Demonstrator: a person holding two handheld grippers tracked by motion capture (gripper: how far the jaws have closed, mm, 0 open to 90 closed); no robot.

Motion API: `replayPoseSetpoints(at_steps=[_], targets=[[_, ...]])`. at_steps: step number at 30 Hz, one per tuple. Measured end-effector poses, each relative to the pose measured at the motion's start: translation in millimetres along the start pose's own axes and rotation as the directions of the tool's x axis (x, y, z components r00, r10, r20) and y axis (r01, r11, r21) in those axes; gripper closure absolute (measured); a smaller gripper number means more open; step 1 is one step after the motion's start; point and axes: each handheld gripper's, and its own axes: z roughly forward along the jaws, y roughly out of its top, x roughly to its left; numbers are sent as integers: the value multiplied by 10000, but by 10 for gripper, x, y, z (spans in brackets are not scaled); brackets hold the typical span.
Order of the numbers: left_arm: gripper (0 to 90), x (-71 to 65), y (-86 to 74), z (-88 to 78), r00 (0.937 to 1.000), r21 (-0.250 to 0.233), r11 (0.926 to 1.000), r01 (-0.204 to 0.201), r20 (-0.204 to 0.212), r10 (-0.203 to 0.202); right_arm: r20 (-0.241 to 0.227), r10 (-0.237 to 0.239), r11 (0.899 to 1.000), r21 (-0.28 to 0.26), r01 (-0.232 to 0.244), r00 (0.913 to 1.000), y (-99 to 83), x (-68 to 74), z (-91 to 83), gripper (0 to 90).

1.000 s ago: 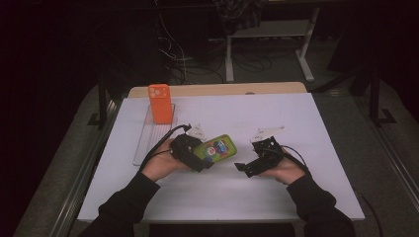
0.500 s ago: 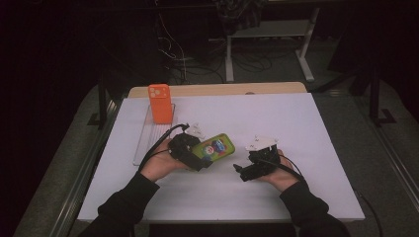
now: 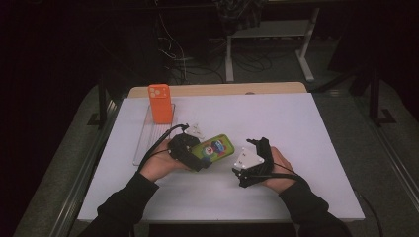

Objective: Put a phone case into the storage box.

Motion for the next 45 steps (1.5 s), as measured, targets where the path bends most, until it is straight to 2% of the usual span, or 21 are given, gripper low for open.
replayPoseSetpoints(at_steps=[3,5,8,9,12,13,15,17,21,22,23,24,25,26,31,35,36,38,40,41,45], targets=[[159,-6,-1,5,9999,44,9999,118,31,-118,448,-918,9957,-65,922,9948,9,66,-2,0],[159,-2,3,1,10000,102,9999,72,21,-73,648,-1704,9854,65,1703,9832,9,85,-3,0],[159,16,3,-7,10000,286,9996,-72,4,72,1044,-2233,9745,36,2242,9691,11,123,25,0],[159,18,3,-5,10000,304,9995,-58,23,57,1104,-2733,9618,153,2733,9556,8,123,25,0],[159,30,5,5,10000,392,9992,-39,9,39,1456,-3320,9428,199,3327,9320,-5,163,39,0],[159,31,5,7,10000,405,9992,-29,14,29,1550,-3747,9268,368,3737,9141,-11,178,40,0],[159,35,4,9,10000,436,9990,17,-31,-16,1672,-4017,9154,443,4002,9004,-15,201,51,0],[159,39,6,5,10000,450,9990,43,-44,-41,1879,-4402,8971,501,4390,8780,-10,216,58,0],[159,37,33,3,9999,464,9989,106,-100,-102,2207,-4774,8767,540,4780,8505,0,287,64,0],[159,22,42,8,9998,367,9992,156,-140,-151,2458,-4932,8661,497,4973,8344,8,294,71,0],[159,19,50,5,9999,448,9990,71,-103,-66,2532,-5000,8617,504,5049,8282,13,311,73,3],[159,9,58,7,9999,446,9990,98,-61,-96,2581,-5381,8374,556,5437,8024,20,306,82,21],[159,-1,61,12,9999,406,9991,140,-46,-138,2754,-5544,8250,576,5622,7853,27,314,86,39],[159,4,66,8,10000,494,9988,6,-59,-3,3014,-5389,8327,492,5516,7866,28,340,94,63],[159,-16,69,27,9998,361,9992,190,-18,-190,3512,-5958,7858,692,6145,7223,57,432,116,196],[159,-21,77,31,10000,489,9988,59,3,-59,3841,-6195,7594,724,6465,6847,75,491,152,316],[159,-21,80,35,10000,510,9987,24,6,-24,3932,-6154,7613,719,6444,6831,76,513,161,352],[159,-26,84,39,10000,574,9983,15,33,-17,3949,-6287,7490,758,6582,6699,89,532,171,412],[159,-51,78,70,9996,302,9992,278,48,-280,3973,-6433,7347,798,6736,6545,99,554,177,454],[159,-43,81,63,9999,453,9989,116,59,-118,4025,-6531,7247,866,6836,6415,103,565,182,470],[159,-62,79,93,9996,342,9991,247,90,-251,4006,-6668,7115,911,6968,6284,112,605,201,549]])
